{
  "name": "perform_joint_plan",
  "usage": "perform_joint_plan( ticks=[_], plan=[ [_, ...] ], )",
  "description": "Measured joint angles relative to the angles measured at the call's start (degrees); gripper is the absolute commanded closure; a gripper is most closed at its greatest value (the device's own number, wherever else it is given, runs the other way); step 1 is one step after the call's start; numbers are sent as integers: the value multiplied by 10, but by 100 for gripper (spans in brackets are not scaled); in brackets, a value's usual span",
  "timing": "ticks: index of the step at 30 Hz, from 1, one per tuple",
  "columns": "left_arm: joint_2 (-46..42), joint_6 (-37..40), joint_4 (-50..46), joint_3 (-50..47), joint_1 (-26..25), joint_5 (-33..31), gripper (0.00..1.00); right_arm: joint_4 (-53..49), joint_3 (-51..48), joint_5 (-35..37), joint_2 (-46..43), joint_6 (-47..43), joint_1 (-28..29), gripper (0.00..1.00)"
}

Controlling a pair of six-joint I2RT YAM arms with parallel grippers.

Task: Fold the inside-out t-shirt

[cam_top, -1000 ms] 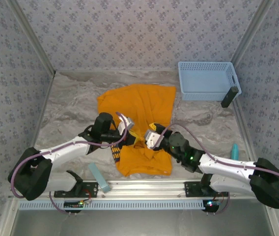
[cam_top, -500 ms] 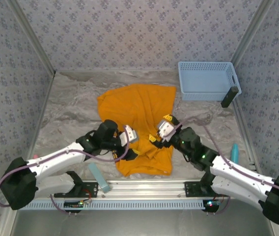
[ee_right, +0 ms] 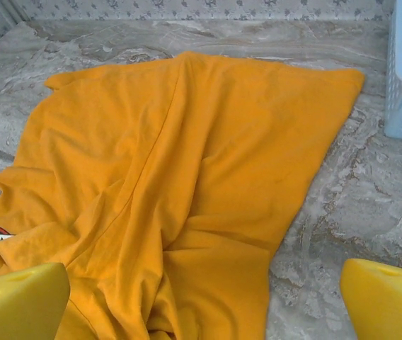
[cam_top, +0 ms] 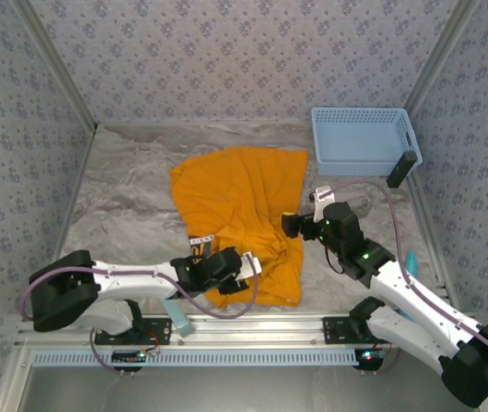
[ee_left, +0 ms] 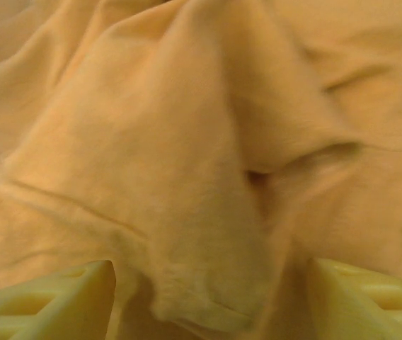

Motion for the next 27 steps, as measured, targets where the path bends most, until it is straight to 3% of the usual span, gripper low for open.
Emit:
perform_joint_plan(
  ticks=[3,7,11,14,20,23,25,27],
  plan=[
    [3,1,31,0,0,-52,57,0,0,3,-2,13,0,0],
    [3,10,66,1,0,-64,71,1,-2,6,-5,25,0,0],
    [-2,16,41,19,3,-25,92,3,-16,0,-6,23,0,4],
    [-33,5,22,37,22,17,96,-3,-27,-19,-5,7,6,8],
    [-131,-49,19,37,110,100,96,-59,-27,-30,-4,-4,66,14],
    [-155,-75,10,37,144,146,96,-68,-29,-36,-5,-43,145,14],
    [-159,-85,-2,37,156,170,96,-50,-42,-30,-13,-92,209,20],
    [-159,-95,-27,42,163,189,96,-5,-71,-20,-20,-160,277,19]
  ],
)
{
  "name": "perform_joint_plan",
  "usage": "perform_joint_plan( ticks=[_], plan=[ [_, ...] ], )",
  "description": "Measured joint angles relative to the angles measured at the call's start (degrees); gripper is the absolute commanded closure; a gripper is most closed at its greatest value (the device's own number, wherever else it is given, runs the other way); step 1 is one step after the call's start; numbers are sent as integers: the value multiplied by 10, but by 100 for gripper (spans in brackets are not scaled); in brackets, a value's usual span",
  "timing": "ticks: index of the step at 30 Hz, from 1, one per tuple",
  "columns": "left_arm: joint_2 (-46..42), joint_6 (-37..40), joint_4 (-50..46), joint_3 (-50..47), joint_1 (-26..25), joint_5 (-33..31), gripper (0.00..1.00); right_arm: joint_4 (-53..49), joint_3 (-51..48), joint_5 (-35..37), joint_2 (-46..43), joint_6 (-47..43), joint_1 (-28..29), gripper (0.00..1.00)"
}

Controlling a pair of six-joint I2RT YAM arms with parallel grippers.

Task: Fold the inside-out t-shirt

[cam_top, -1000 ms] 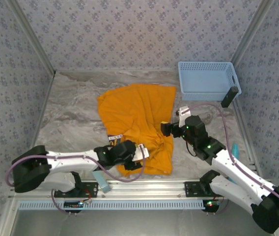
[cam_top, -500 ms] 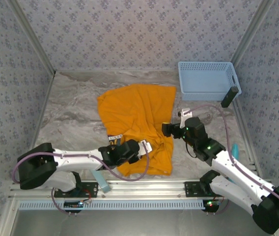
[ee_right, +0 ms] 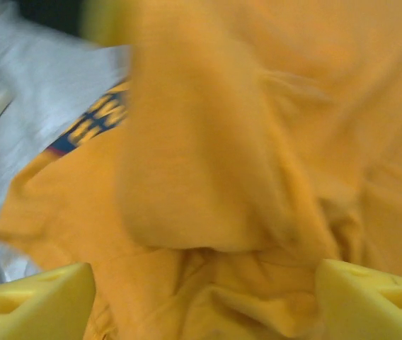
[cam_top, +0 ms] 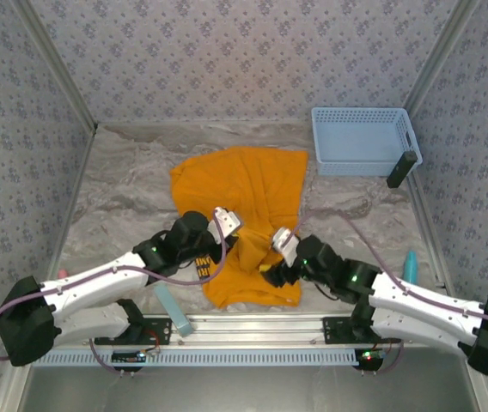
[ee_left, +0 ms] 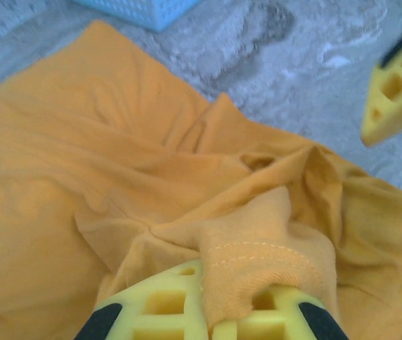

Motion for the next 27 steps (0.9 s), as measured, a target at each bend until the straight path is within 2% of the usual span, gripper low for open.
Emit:
perform_joint_plan(
  ticks=[2,6,9,12,14,15,16,18,21,23,24,27],
  plan=[
    [0,-6,-27,10,3,15,96,43,-22,13,7,-69,56,16],
    [0,-17,-55,31,3,37,96,124,-35,16,70,-238,144,19],
    [1,-29,-68,39,3,54,96,151,-9,34,146,-325,149,24],
    [7,-42,-81,46,6,78,96,210,14,81,222,-384,147,20],
    [14,-53,-92,55,9,95,96,240,22,110,258,-410,143,21],
    [16,-58,-99,60,12,107,96,253,24,122,272,-419,141,26],
    [17,-61,-102,63,15,119,96,261,24,131,280,-427,138,36],
    [19,-67,-111,70,21,148,96,264,26,146,293,-441,129,64],
    [25,-71,-118,74,32,189,97,249,32,159,291,-445,111,84],
    [30,-71,-126,74,42,212,97,217,33,161,271,-446,99,90],
    [31,-71,-129,74,49,224,97,184,36,155,254,-445,91,98],
    [35,-70,-130,73,71,252,97,83,56,129,208,-446,70,100]
  ],
)
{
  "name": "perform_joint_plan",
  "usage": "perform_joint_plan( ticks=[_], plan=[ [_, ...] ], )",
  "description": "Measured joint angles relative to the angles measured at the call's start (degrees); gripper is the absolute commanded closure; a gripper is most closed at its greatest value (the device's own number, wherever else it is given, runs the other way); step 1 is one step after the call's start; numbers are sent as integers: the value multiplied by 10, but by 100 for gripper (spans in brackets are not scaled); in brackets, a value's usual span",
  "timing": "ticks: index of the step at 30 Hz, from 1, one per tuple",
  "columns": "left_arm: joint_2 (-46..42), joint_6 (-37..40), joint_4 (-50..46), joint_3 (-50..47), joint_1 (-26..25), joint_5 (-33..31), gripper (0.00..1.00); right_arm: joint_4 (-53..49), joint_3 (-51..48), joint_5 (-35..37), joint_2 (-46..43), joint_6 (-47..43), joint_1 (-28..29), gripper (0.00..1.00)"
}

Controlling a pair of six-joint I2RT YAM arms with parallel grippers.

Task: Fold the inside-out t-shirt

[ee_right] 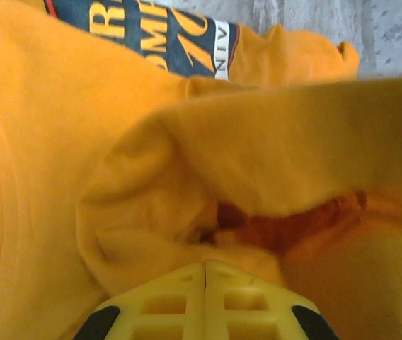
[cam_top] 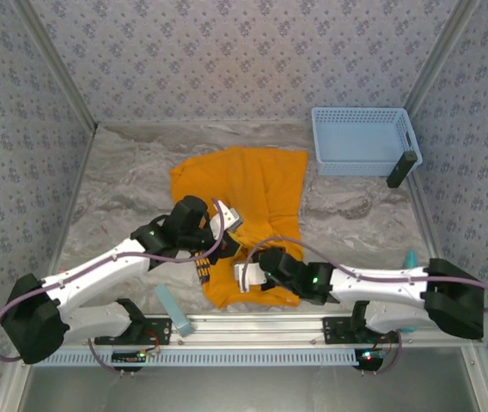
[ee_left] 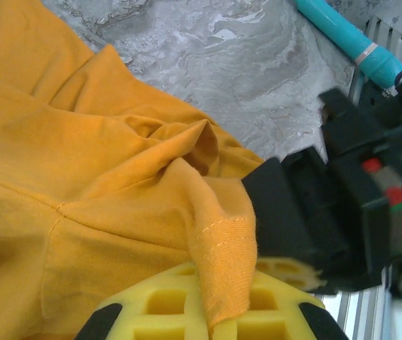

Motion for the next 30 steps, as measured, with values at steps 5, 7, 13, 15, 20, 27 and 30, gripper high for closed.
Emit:
perform_joint_plan(
  ticks=[5,7,13,15,20,27,30],
  plan=[
    [12,5,0,-1,31,41,96,-133,29,-13,-23,-23,6,100],
    [18,6,0,-4,41,56,95,-176,29,-18,-29,-39,17,97],
    [61,-11,4,-9,58,109,94,-196,31,-71,-31,-63,54,47],
    [82,-23,4,-9,59,127,93,-173,37,-103,-26,-61,44,43],
    [105,-47,-1,-9,62,146,93,-114,96,-136,54,-52,9,42],
    [117,-57,-18,-9,102,139,92,-87,122,-135,144,-44,-27,49],
    [122,-56,-17,-9,108,151,90,-94,120,-133,152,-40,-43,51]
  ],
)
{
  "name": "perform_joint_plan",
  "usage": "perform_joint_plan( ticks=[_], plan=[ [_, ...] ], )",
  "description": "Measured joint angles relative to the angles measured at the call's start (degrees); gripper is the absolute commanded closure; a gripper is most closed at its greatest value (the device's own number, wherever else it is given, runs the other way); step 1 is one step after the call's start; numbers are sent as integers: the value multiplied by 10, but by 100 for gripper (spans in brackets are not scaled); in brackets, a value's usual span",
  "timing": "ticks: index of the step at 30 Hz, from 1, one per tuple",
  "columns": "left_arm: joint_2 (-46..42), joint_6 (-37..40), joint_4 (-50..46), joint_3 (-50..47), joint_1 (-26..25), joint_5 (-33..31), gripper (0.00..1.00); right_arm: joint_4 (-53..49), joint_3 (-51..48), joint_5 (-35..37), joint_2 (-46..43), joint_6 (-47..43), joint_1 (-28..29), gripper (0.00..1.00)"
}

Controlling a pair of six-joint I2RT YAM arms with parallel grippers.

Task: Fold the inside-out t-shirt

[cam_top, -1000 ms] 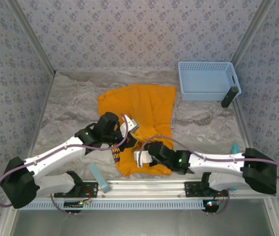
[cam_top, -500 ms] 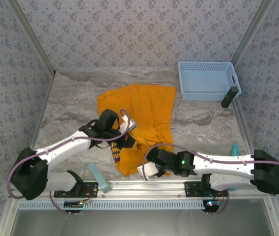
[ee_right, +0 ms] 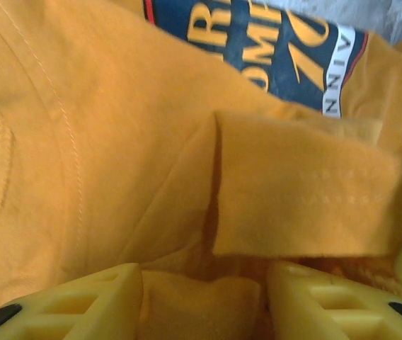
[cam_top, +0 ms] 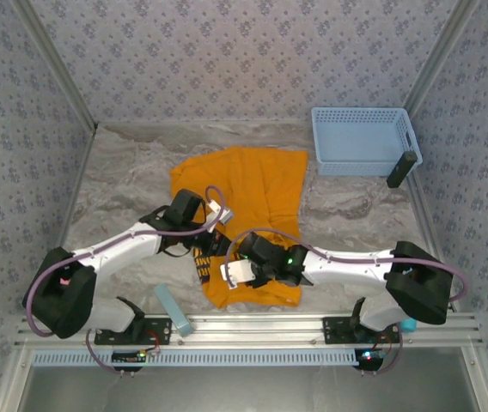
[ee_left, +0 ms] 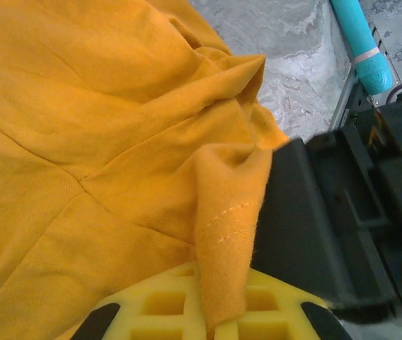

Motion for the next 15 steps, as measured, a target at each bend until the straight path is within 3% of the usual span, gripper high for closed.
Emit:
perform_joint_plan(
  ticks=[5,10,15],
  plan=[
    [40,2,4,0,16,7,85,-4,-2,0,0,4,-7,53],
    [64,1,15,0,31,11,77,-13,-4,1,5,14,-13,82],
    [66,-1,26,0,43,12,72,-47,-13,-17,-14,3,-3,94]
  ],
)
